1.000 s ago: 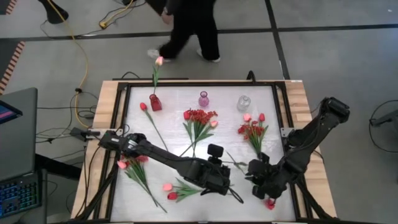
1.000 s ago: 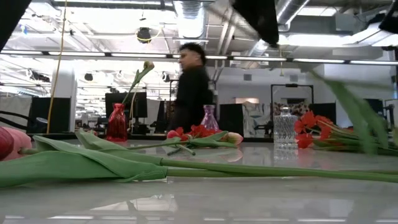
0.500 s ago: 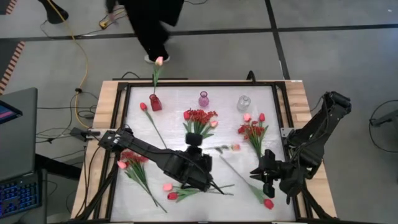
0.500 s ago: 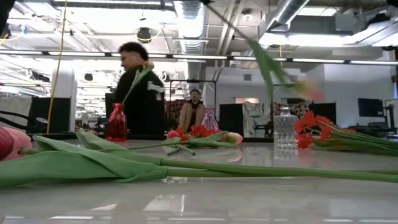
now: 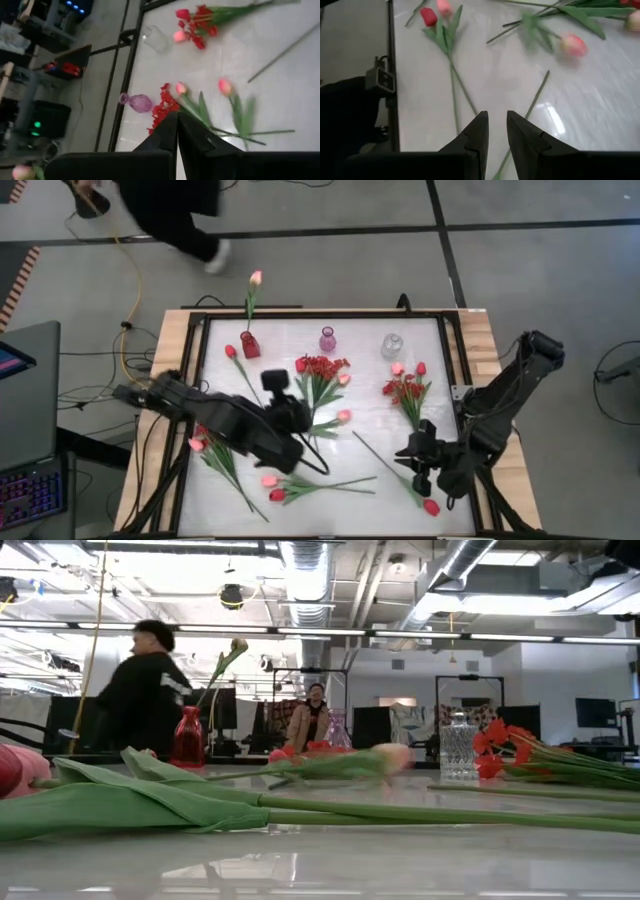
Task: Sort flowers into vase by color
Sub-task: Put the pink tulip into the red vase
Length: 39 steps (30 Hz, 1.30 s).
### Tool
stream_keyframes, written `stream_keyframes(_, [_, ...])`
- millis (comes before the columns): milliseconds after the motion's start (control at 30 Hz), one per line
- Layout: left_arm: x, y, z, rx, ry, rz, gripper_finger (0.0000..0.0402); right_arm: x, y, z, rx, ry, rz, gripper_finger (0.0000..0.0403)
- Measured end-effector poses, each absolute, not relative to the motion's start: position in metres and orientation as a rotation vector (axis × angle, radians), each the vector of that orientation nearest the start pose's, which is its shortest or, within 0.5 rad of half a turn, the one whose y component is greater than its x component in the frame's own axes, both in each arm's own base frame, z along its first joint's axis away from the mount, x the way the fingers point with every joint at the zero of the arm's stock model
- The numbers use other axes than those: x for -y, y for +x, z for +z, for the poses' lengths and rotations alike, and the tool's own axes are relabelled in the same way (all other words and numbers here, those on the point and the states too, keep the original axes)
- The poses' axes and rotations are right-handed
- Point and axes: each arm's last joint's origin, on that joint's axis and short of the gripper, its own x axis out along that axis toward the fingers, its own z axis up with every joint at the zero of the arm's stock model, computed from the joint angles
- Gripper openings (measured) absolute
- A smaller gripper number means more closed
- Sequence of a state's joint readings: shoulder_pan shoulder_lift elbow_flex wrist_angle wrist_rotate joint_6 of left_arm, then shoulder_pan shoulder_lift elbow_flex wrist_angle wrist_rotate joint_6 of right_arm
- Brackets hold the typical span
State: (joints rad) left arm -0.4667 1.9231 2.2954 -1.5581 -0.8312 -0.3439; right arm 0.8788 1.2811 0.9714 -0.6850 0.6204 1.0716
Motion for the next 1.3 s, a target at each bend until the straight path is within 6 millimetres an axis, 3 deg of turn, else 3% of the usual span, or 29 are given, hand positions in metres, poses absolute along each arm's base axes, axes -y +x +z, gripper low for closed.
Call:
stream_keyframes(100, [0.132, 0.305, 0.419, -0.849, 0.317, 0.47, 0.0, -0.178, 0.176, 0.258, -0.751, 0.337, -0.183, 0.0097])
stream_keyframes(200, [0.128, 0.297, 0.403, -0.842, 0.247, 0.467, 0.0, -0.179, 0.179, 0.254, -0.765, 0.305, -0.183, 0.0097])
stream_keyframes(300, [0.126, 0.292, 0.365, -0.842, 0.131, 0.437, 0.0, -0.18, 0.181, 0.251, -0.775, 0.285, -0.178, 0.0097])
stream_keyframes(400, [0.126, 0.293, 0.322, -0.82, -0.055, 0.279, 0.0, -0.181, 0.181, 0.25, -0.774, 0.283, -0.176, 0.0097])
stream_keyframes(533, [0.119, 0.296, 0.287, -0.758, -0.259, 0.119, 0.0, -0.182, 0.182, 0.25, -0.774, 0.257, -0.163, 0.0097])
stream_keyframes(667, [0.096, 0.296, 0.246, -0.885, -0.351, 0.168, 0.0008, -0.179, 0.185, 0.25, -0.772, 0.257, -0.174, 0.0097])
stream_keyframes(800, [0.085, 0.301, 0.215, -1.003, -0.383, 0.112, 0.0046, -0.178, 0.186, 0.25, -0.77, 0.259, -0.18, 0.0097])
stream_keyframes(1133, [0.075, 0.324, 0.173, -1.116, -0.323, 0.081, 0.0195, -0.178, 0.186, 0.25, -0.771, 0.257, -0.178, 0.0097])
stream_keyframes(1300, [0.072, 0.329, 0.157, -1.153, -0.285, 0.085, 0.022, -0.178, 0.186, 0.25, -0.772, 0.242, -0.173, 0.0097])
